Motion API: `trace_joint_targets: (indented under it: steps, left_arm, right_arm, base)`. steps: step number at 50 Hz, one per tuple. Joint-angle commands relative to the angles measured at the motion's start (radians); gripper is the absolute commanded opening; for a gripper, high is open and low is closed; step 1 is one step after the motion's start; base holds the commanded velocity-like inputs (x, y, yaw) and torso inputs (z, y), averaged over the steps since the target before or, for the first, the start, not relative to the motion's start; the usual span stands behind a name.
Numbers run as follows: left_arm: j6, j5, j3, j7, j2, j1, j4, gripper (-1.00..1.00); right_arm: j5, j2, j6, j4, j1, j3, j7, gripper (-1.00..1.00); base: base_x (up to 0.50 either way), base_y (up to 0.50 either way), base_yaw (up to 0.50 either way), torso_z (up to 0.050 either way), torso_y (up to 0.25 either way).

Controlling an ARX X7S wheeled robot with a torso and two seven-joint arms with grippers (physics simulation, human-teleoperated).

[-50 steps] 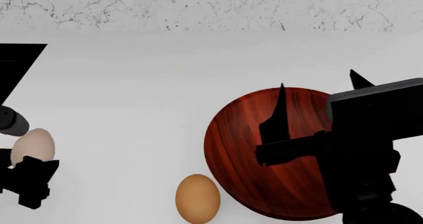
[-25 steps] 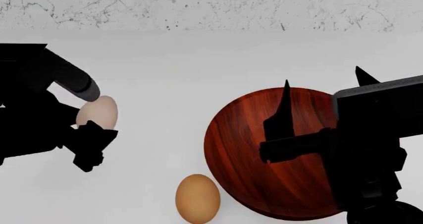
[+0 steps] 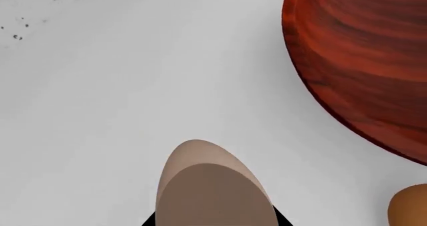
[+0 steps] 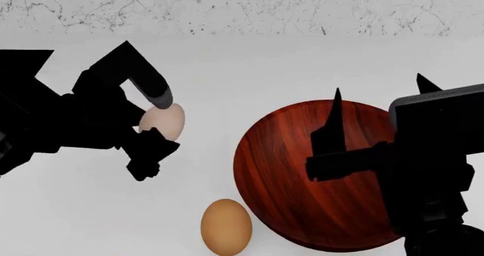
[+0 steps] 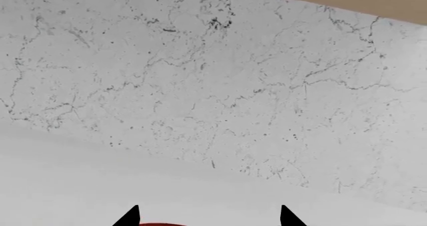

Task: Place the eggs and milk next to the bowl.

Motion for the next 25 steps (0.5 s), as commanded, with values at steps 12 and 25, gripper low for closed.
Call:
trace_joint_targets:
  steps: [12,25]
  left_arm:
    - [0.212,0.108,0.101,0.208,0.218,-0.035,-0.38,-1.0]
    - [0.296,0.123,0.133,0.242,0.294,-0.031,-0.504,-1.0]
  right_arm:
    - [0.003,0.006,0.015,0.006,0.018,-0.005,0.007,1.0]
    - [0.007,0.012,0.015,0.003,0.009,0.0,0.01,1.0]
  base:
    - [0.0,0.0,0.0,0.0,0.0]
    - [0.0,0.0,0.0,0.0,0.0]
